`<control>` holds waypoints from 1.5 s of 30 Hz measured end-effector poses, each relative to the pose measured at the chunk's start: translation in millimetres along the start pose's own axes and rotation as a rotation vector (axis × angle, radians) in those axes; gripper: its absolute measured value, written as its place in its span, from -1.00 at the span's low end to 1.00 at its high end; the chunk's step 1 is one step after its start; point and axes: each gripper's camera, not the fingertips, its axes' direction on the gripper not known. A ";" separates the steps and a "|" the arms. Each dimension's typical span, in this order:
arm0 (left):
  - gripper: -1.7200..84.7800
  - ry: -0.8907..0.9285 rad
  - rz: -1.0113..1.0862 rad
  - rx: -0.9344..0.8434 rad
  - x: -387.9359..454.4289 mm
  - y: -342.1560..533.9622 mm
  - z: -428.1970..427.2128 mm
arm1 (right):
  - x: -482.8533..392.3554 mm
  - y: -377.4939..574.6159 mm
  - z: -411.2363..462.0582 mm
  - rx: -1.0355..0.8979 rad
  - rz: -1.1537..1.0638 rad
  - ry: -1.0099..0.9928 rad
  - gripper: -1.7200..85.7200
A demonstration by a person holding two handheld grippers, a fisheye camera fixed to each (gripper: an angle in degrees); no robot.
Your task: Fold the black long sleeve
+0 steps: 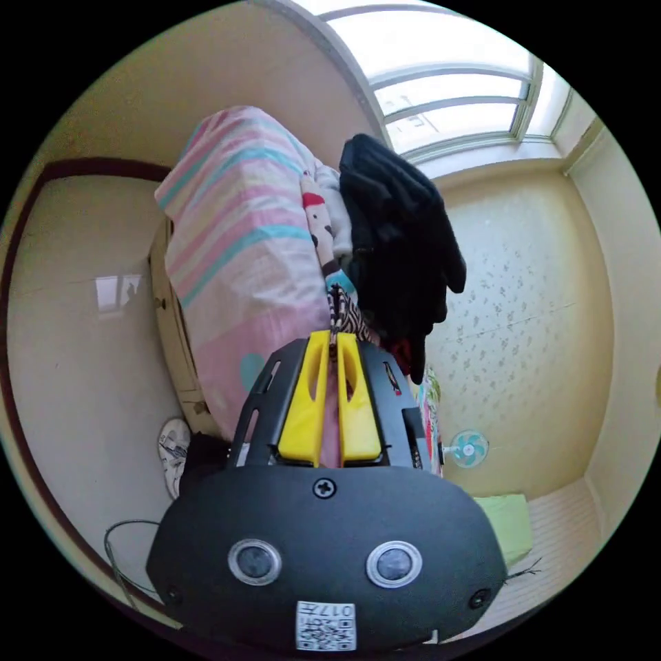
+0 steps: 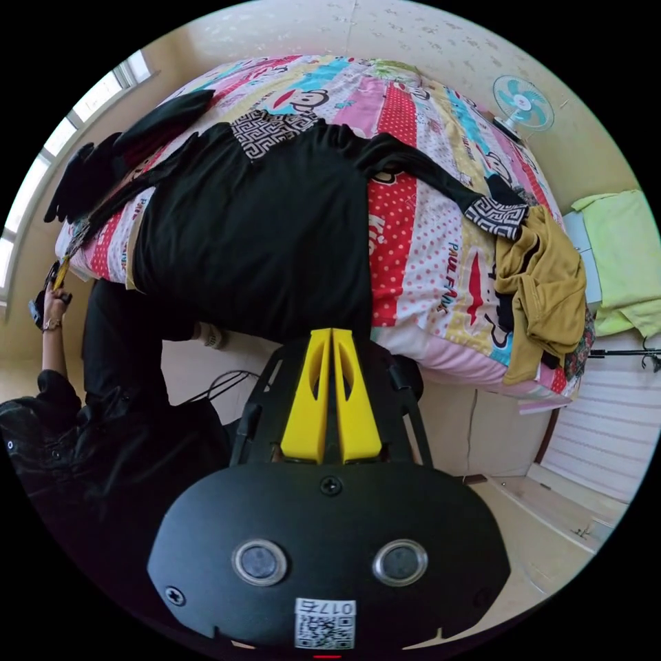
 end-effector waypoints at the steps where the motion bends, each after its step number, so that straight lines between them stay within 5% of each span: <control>1: -0.92 -0.023 -0.002 0.037 -5.6 -0.4 -11.3 | 4.7 3.1 2.3 0.001 0.010 -0.009 -0.96; 4: -0.87 -0.050 -0.064 0.102 -48.2 -1.3 -40.7 | 17.4 5.0 9.3 0.003 0.044 -0.060 -0.96; 11: -0.64 0.112 -0.340 -0.093 -132.2 23.4 1.5 | 36.5 -30.7 0.1 0.169 0.070 -0.195 -0.96; 16: -0.77 0.359 -0.513 -0.076 -166.1 45.9 34.1 | 70.4 -53.3 -5.1 0.544 0.126 -0.231 -0.95; 18: -0.91 0.313 -0.545 -0.031 -166.7 55.6 20.1 | 88.5 -60.6 14.3 0.563 0.195 -0.237 -0.95; 22: -0.96 0.293 -0.297 0.118 -117.6 52.9 -32.6 | 119.1 -63.5 103.1 0.381 0.339 -0.242 -0.95; 28: -0.97 0.400 0.222 0.139 61.6 64.0 -31.6 | 168.3 -26.8 114.5 0.518 0.403 -0.519 -0.95; 36: -0.95 0.611 0.850 -0.339 290.1 299.2 162.4 | 183.7 -7.7 106.7 0.568 0.389 -0.545 -0.96; 42: -0.80 0.310 1.126 -0.771 255.6 542.7 313.7 | 197.7 3.3 103.5 0.595 0.387 -0.600 -0.96; 45: -0.79 0.257 1.094 -0.831 219.0 585.0 328.7 | 201.0 6.1 100.7 0.602 0.385 -0.606 -0.96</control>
